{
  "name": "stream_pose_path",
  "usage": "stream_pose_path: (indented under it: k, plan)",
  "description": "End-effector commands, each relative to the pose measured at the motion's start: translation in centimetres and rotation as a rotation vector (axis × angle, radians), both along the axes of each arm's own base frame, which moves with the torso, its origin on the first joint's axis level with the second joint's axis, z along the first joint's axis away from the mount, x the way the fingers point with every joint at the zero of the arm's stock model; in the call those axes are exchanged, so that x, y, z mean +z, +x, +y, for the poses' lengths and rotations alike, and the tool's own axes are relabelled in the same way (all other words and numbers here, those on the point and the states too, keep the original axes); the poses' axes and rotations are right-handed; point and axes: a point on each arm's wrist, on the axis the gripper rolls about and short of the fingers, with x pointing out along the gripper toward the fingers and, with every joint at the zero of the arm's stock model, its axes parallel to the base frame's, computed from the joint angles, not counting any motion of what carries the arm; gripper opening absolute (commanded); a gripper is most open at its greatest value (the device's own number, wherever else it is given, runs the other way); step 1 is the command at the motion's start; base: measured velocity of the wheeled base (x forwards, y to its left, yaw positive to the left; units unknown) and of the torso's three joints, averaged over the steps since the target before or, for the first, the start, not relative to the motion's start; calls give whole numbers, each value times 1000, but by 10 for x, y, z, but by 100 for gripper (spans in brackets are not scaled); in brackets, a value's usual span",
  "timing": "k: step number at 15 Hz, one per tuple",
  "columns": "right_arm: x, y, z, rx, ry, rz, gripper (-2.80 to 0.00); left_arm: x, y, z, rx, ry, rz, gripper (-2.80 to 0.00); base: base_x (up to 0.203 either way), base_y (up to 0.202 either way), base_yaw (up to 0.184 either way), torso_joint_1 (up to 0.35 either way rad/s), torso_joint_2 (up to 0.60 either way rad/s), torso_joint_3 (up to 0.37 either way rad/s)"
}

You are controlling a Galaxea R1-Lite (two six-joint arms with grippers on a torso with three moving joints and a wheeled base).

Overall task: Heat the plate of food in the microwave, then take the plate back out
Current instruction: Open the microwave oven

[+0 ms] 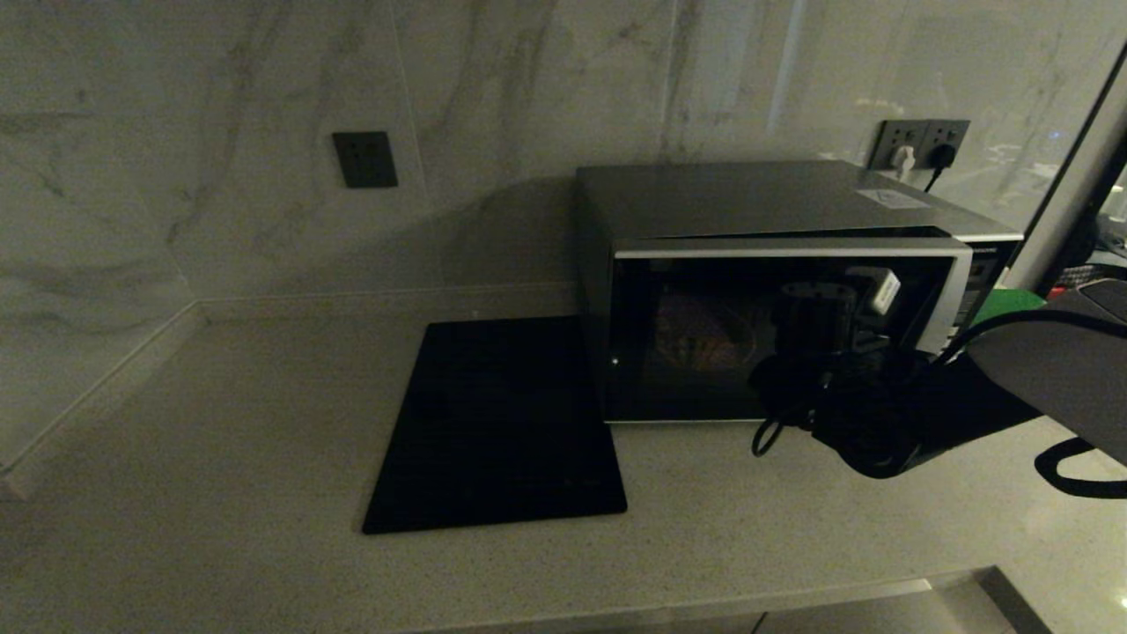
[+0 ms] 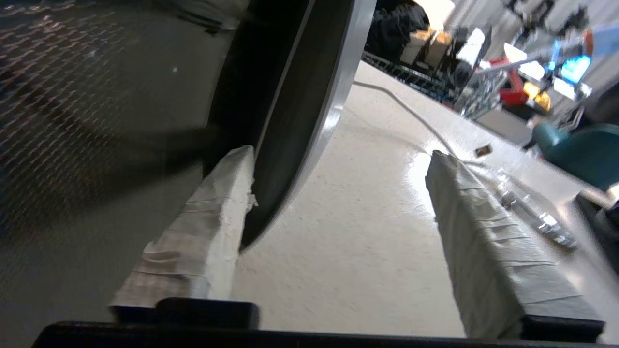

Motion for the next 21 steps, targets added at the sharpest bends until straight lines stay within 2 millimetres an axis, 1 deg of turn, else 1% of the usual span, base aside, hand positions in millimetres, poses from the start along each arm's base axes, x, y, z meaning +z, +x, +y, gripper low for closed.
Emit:
stream_pose_path:
  k: [1, 3, 5, 7, 8, 9, 10, 12, 13, 14, 15, 18, 19, 20, 21]
  plan:
    - [21, -18, 12, 39, -16, 27, 0, 0, 0, 0, 1, -1, -1, -280, 0, 0, 0, 0, 0, 0]
    - [46, -37, 24, 87, -25, 39, 0, 0, 0, 0, 0, -1, -1, -280, 0, 0, 0, 0, 0, 0]
    - [78, -60, 27, 129, -31, 41, 0, 0, 0, 0, 0, -1, -1, -280, 0, 0, 0, 0, 0, 0]
    - [118, -83, 19, 184, -60, 65, 0, 0, 0, 0, 0, -1, -1, -280, 0, 0, 0, 0, 0, 0]
    - [136, -93, 10, 212, -78, 69, 0, 0, 0, 0, 2, -1, -1, -280, 0, 0, 0, 0, 0, 0]
    - [154, -102, -6, 230, -99, 60, 0, 0, 0, 0, 1, -1, -1, -280, 0, 0, 0, 0, 0, 0]
    - [168, -108, -28, 232, -126, 51, 0, 0, 0, 0, 1, -1, -1, -280, 0, 0, 0, 0, 0, 0]
    - [191, -123, -85, 187, -181, 0, 0, 0, 0, 0, 0, -1, -1, -280, 0, 0, 0, 0, 0, 0]
    - [203, -135, -113, 160, -214, -41, 0, 0, 0, 0, 0, -1, -1, -280, 0, 0, 0, 0, 0, 0]
    - [214, -148, -135, 149, -251, -89, 0, 0, 0, 0, 0, -1, -1, -280, 0, 0, 0, 0, 0, 0]
    - [223, -161, -153, 153, -287, -146, 0, 0, 0, 0, 0, -1, -1, -280, 0, 0, 0, 0, 0, 0]
    - [236, -190, -188, 156, -346, -273, 0, 0, 0, 0, 1, -1, -1, -280, 0, 0, 0, 0, 0, 0]
    - [244, -203, -195, 171, -386, -303, 0, 0, 0, 0, 2, -1, -1, -280, 0, 0, 0, 0, 0, 0]
    - [251, -216, -194, 184, -402, -315, 0, 0, 0, 0, 2, -1, -1, -280, 0, 0, 0, 0, 0, 0]
    - [254, -228, -189, 197, -392, -292, 0, 0, 0, 0, 1, -1, -1, -280, 0, 0, 0, 0, 0, 0]
